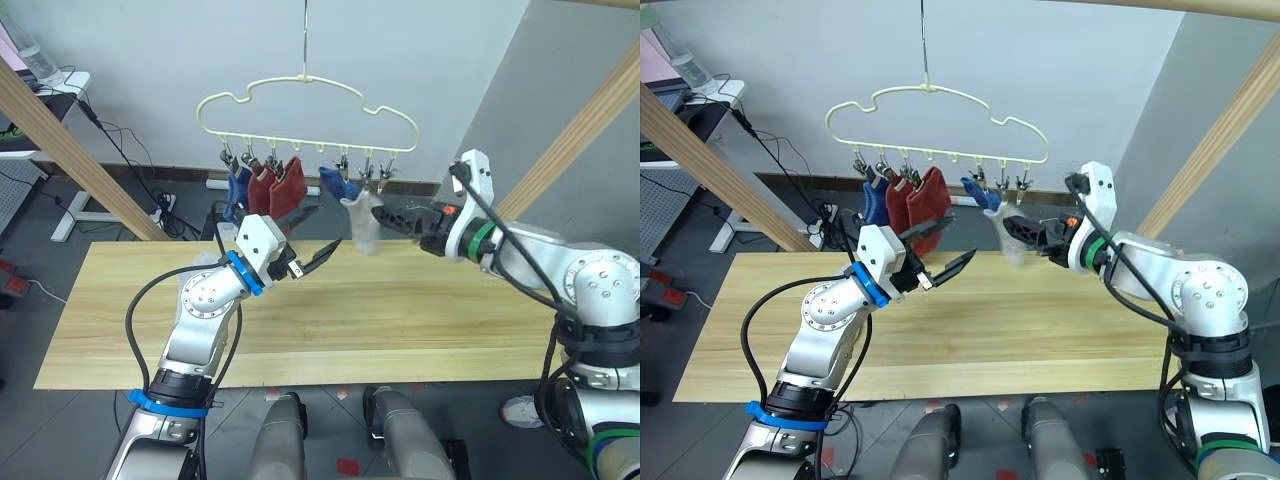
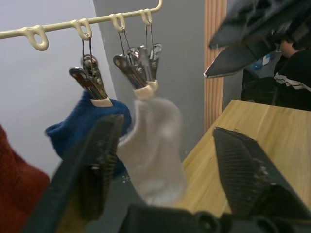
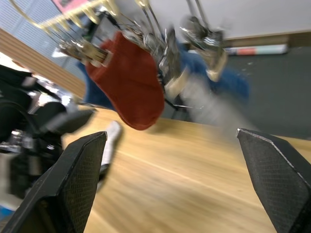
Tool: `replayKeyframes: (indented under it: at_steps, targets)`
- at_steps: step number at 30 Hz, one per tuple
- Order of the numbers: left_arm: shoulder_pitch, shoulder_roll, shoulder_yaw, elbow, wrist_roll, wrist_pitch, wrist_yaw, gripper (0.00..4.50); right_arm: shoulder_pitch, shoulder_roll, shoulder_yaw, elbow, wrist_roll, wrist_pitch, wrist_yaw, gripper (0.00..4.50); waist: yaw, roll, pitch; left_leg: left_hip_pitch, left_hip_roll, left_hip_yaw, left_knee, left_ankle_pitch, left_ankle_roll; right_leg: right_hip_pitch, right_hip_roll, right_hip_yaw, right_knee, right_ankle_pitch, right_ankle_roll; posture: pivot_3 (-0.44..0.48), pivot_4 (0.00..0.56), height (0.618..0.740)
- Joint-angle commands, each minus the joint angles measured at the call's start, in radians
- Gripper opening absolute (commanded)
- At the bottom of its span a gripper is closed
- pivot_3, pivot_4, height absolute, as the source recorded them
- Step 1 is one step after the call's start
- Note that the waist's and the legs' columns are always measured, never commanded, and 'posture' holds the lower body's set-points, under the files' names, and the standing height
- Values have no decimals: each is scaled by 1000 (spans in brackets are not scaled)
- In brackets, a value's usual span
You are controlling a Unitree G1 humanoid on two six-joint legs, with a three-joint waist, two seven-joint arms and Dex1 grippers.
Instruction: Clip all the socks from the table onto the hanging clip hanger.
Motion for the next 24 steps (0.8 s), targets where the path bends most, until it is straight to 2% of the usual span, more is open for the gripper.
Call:
replayKeyframes:
  at_steps: [1,8,12,15,18,22,24]
  targets:
    - [33,37,29,-92,-61,43,-34,4453,29,-60,114,-130,-341,-134,116,4500,0,0,0,0,0,0,0,0,0,0,0,0,0,0,0,-17,283,740]
    - [124,131,88,-231,-193,150,-106,4480,73,7,179,-183,-671,-296,194,4500,-1,0,0,0,1,0,0,0,0,-1,1,0,0,0,0,-10,287,740]
    - [159,171,129,-321,-300,244,-134,4480,90,100,137,-174,-791,-337,137,4500,1,-1,0,0,1,0,0,0,0,0,0,0,0,0,0,-5,293,740]
    - [162,186,153,-379,-371,322,-123,4480,91,134,138,-170,-886,-371,146,4500,4,-1,0,0,0,0,0,0,0,-1,0,0,0,0,0,-3,294,740]
    - [162,194,161,-395,-386,340,-130,4500,102,172,136,-160,-955,-388,146,3832,3,-1,0,0,0,1,0,0,0,-1,-1,0,0,0,0,-1,293,740]
    - [152,191,161,-415,-401,372,-117,4500,90,252,143,-134,-1022,-393,139,2455,3,-1,0,0,0,0,0,0,0,-1,0,0,1,0,0,1,294,740]
    - [154,188,158,-430,-401,381,-111,4500,85,285,140,-125,-1054,-396,138,2455,3,-1,0,1,1,0,0,0,0,-1,0,0,1,0,0,1,295,740]
